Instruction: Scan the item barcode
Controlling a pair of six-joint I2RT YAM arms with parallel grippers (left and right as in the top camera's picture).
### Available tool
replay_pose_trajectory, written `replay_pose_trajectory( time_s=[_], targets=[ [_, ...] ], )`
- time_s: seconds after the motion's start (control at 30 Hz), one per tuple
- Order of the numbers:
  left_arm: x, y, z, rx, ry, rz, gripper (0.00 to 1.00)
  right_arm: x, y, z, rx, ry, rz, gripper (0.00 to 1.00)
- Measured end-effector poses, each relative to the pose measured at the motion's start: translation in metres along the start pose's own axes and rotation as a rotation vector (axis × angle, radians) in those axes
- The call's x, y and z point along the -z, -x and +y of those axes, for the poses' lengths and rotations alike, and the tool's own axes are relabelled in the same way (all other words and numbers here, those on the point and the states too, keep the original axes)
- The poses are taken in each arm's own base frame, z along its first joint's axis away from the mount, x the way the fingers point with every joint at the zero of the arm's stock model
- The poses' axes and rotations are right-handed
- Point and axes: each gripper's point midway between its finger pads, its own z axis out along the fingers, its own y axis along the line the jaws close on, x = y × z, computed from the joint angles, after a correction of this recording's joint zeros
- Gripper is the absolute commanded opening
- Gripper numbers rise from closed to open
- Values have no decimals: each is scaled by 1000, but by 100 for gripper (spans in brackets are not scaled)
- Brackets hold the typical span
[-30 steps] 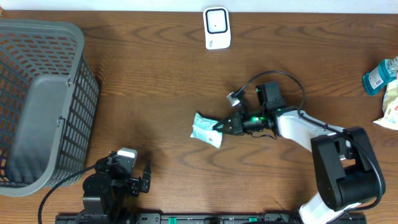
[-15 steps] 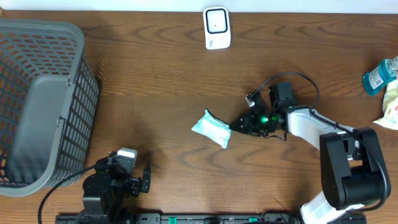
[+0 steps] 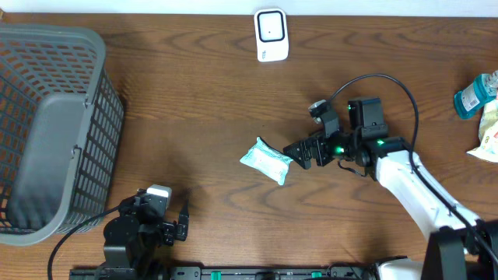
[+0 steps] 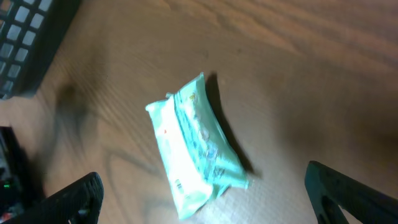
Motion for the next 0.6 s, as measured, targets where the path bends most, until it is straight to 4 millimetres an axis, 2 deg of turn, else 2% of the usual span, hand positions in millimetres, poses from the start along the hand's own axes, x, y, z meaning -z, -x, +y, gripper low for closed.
replay_pose_trajectory(
  time_s=[0.27, 0.47, 0.6],
  targets=[
    [0, 0, 0, 0, 0, -1, 98, -40, -4, -9, 73, 85, 36, 99],
    [0, 0, 0, 0, 0, 0, 99, -75, -8, 4, 107, 147, 111, 88],
    [0, 0, 0, 0, 0, 0, 99, -87, -14, 9, 125, 133, 158, 86]
  ],
)
